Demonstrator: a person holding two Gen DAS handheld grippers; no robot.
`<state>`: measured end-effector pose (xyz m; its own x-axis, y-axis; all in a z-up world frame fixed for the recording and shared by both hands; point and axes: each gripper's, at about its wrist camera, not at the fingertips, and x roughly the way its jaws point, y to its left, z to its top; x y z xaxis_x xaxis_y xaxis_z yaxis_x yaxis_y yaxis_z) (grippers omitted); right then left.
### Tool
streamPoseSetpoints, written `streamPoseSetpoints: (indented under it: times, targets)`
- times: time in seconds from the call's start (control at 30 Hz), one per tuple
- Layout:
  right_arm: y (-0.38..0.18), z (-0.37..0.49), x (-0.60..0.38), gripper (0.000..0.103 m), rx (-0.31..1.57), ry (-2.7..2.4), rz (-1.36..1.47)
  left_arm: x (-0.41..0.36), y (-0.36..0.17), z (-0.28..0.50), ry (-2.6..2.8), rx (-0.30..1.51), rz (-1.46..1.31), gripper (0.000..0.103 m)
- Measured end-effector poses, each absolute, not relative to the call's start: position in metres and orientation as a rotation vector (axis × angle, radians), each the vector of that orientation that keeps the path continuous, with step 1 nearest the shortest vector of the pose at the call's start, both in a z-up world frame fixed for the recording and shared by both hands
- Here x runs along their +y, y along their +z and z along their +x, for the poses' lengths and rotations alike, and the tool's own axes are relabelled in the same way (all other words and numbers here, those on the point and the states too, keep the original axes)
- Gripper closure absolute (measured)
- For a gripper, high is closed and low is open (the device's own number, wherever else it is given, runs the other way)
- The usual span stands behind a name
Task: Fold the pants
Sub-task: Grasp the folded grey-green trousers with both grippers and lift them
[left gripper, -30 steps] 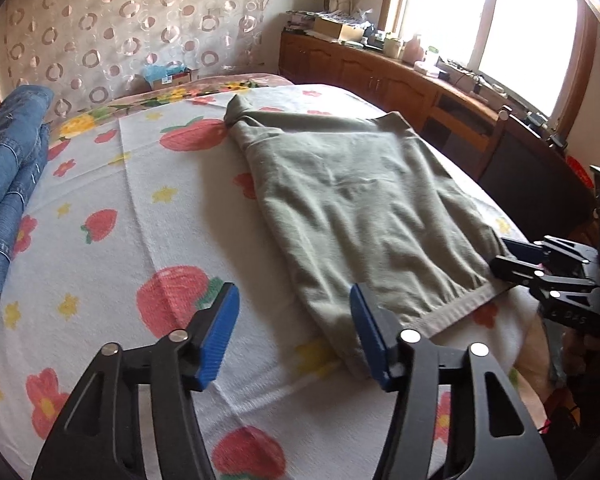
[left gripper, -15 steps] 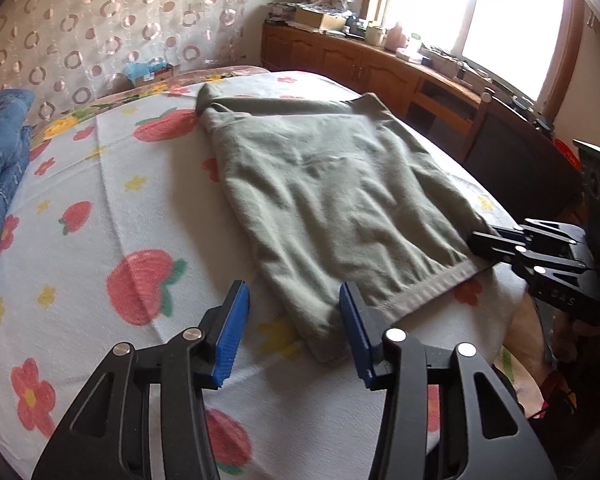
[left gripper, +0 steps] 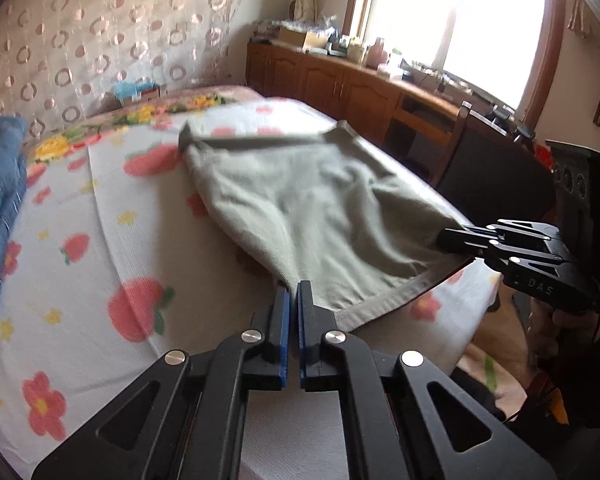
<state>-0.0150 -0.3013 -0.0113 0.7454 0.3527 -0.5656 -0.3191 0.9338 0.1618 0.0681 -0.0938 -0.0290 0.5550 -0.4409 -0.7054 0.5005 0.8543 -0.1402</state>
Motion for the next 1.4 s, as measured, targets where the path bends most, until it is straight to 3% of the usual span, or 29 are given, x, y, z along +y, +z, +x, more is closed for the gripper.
streamPoseSetpoints:
  times: [0.73,1.0,1.23,1.4]
  targets:
    - [0.133,-0.001,-0.286,0.097,0.311,0.496,-0.006,-0.050,0.138,0.088,-0.480,0.478,0.026,0.099]
    - [0.126,0.071,-0.271,0.097,0.344,0.505,-0.031,-0.031,0.139,0.142,-0.352,0.473,0.048,0.099]
    - [0.159,0.129,-0.242,0.097,0.331,0.478,-0.024,-0.009,0.156,0.171,-0.264,0.430,0.035,0.099]
    - [0.135,0.122,-0.230,0.097,0.376,0.492,-0.050,-0.007,0.116,0.158,-0.265,0.487,0.066,0.099]
